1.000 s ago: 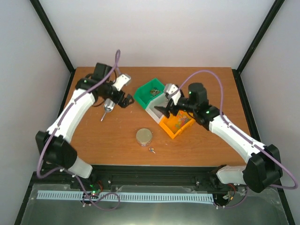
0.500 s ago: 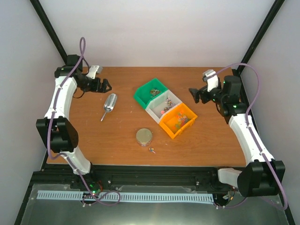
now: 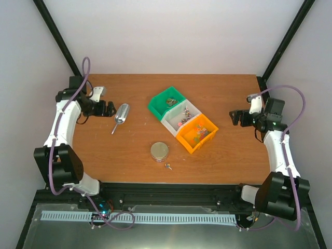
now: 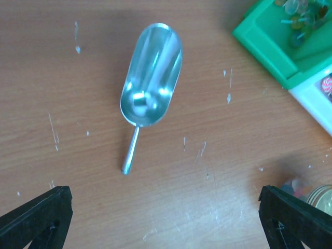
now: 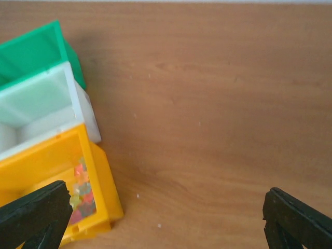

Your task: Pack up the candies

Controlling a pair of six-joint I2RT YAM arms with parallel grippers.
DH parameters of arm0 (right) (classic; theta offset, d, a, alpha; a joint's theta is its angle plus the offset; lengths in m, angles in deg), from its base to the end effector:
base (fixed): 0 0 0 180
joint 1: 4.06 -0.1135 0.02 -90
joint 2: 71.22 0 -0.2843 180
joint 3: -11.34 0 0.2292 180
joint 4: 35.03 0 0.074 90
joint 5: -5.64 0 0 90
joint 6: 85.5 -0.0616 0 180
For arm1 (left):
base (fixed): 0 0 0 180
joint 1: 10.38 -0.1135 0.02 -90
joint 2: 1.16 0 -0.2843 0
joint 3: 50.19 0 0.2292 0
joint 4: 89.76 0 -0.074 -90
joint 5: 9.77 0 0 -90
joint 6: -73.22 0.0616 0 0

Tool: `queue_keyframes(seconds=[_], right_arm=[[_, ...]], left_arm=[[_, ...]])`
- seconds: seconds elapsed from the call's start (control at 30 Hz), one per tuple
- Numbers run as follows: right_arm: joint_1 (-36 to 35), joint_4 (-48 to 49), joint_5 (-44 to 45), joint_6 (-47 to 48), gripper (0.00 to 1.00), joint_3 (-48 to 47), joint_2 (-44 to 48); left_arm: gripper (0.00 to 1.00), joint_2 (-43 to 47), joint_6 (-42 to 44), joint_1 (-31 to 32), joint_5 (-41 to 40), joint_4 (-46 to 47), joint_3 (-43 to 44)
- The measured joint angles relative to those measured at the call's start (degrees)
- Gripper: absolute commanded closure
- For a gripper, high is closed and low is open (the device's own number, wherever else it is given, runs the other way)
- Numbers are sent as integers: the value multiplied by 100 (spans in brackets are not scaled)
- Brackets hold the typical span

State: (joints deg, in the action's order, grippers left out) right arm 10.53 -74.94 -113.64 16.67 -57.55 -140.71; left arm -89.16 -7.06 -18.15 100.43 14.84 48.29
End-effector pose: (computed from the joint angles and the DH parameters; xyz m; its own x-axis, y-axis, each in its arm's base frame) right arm 0.2463 -0.0330 0.2944 -0.5850 -0.0377 -0.8102 -0.2695 0.9512 0.1503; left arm 0.2915 0.0183 0.3199 -0.8815 0.0396 -0.4706 0.1694 0.9567 -0.2367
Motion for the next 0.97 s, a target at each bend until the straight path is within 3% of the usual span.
queue_keyframes(seconds=[0.43, 0.97], right_arm=[[83, -92, -317, -518, 0, 960, 546], [81, 37, -649, -695, 0, 1115, 763]], left_arm=[[0, 966, -212, 0, -208, 317, -1709], [0, 1287, -273, 0, -254, 527, -1998]])
